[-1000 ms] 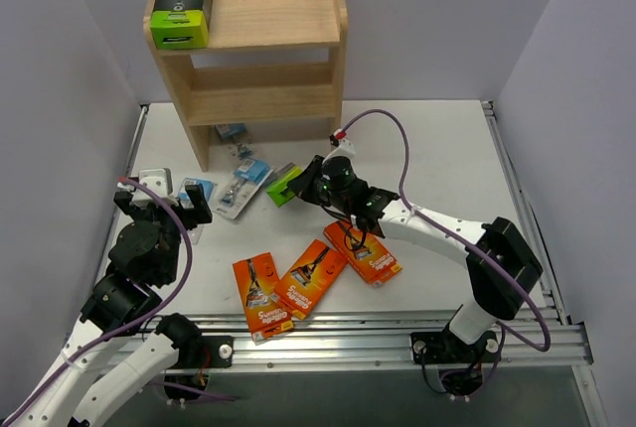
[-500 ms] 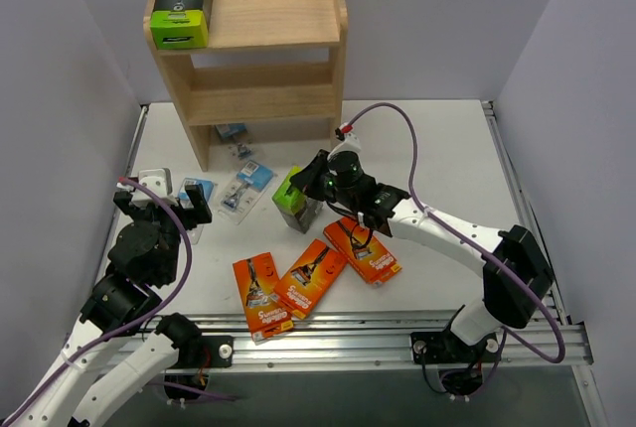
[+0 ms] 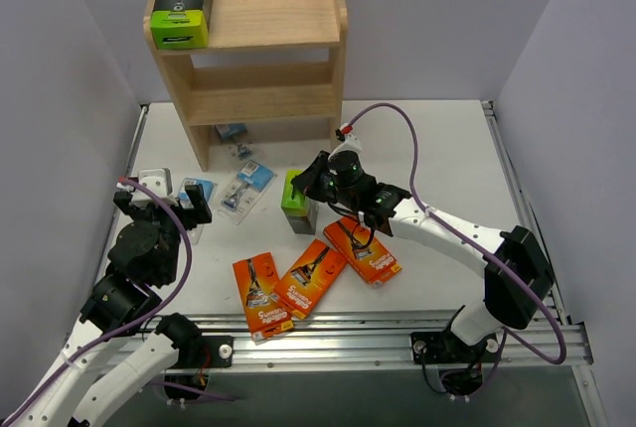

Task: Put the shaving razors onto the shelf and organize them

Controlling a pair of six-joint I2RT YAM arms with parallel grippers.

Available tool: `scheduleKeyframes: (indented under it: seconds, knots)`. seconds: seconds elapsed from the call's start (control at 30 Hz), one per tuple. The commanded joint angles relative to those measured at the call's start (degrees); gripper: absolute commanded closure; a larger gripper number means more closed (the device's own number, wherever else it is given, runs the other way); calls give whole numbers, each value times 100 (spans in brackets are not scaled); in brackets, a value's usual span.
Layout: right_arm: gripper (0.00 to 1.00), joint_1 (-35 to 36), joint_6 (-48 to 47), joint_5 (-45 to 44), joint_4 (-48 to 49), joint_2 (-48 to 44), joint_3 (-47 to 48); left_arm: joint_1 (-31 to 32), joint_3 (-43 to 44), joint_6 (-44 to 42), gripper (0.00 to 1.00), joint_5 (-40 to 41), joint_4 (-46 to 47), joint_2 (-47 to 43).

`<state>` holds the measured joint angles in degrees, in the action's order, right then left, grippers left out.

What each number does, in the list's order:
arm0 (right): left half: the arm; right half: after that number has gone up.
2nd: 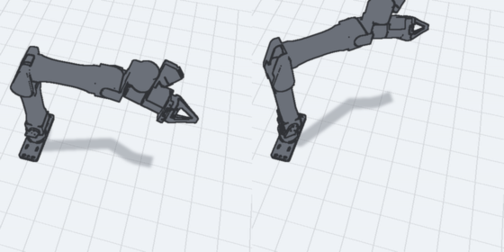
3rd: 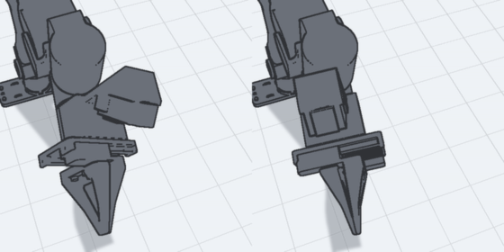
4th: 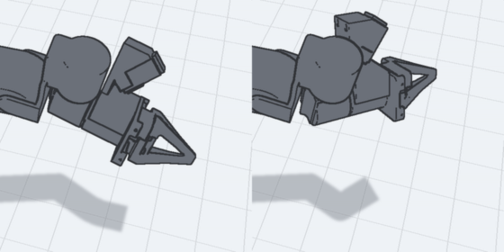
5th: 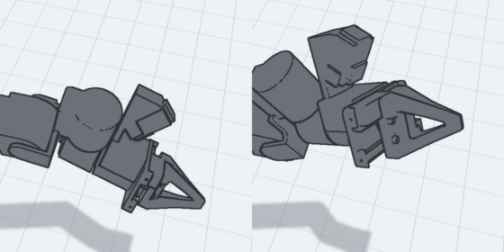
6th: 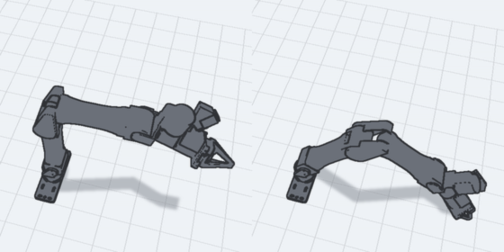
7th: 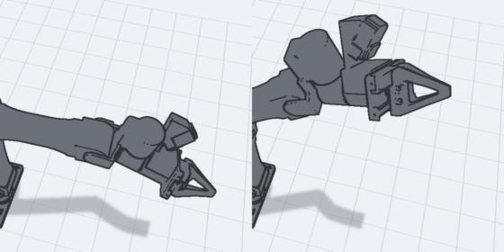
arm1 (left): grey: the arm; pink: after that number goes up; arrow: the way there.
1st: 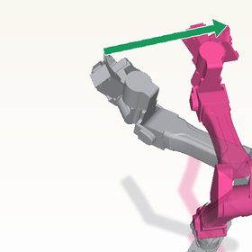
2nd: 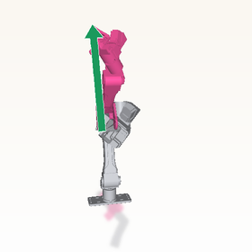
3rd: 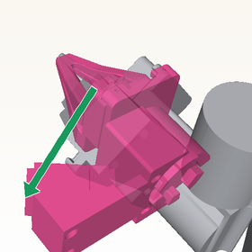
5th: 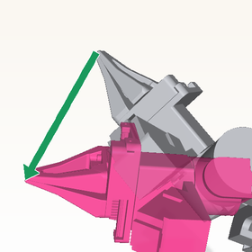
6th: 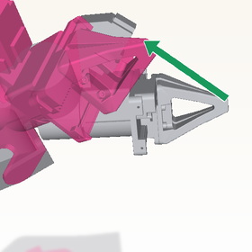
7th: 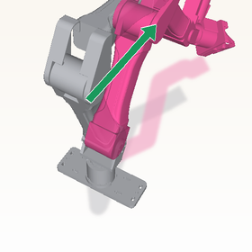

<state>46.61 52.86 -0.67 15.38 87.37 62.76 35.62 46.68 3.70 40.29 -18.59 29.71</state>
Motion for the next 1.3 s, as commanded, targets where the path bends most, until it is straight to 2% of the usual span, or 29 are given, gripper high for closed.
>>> scheduleKeyframes:
  seconds: [0.0, 0.2, 0.33, 0.5, 0.73, 0.93, 1.03, 1.13, 1.27]
  knots:
    - [100, 50, 14, 23, 124, -309, 315, 42, 43, -54, 3, 40, 224, -27]
    - [100, 59, -267, -371, -587, -265, 614, 68, 35, -54, 3, 22, 224, -18]
    - [96, 59, -434, -618, -1018, -247, 737, 94, 35, -54, 3, 40, 224, -10]
    - [87, 59, -487, -680, -1098, -177, 781, 95, 17, -63, 3, 66, 242, -18]
    - [82, 50, -531, -654, -1212, 34, 983, 112, 17, -72, 3, 75, 242, -18]
    - [51, 59, -689, -803, -1511, 8, 1212, 130, 17, -80, 3, 75, 242, -53]
    - [44, 68, -900, -944, -1880, 25, 1466, 130, 26, -80, 3, 75, 251, -62]
    - [30, 94, -1180, -1084, -2327, 157, 1844, 130, 26, -80, 3, 66, 251, -89]
    - [21, 129, -1497, -1181, -3056, 569, 2467, 165, 35, -80, 3, 40, 233, -89]
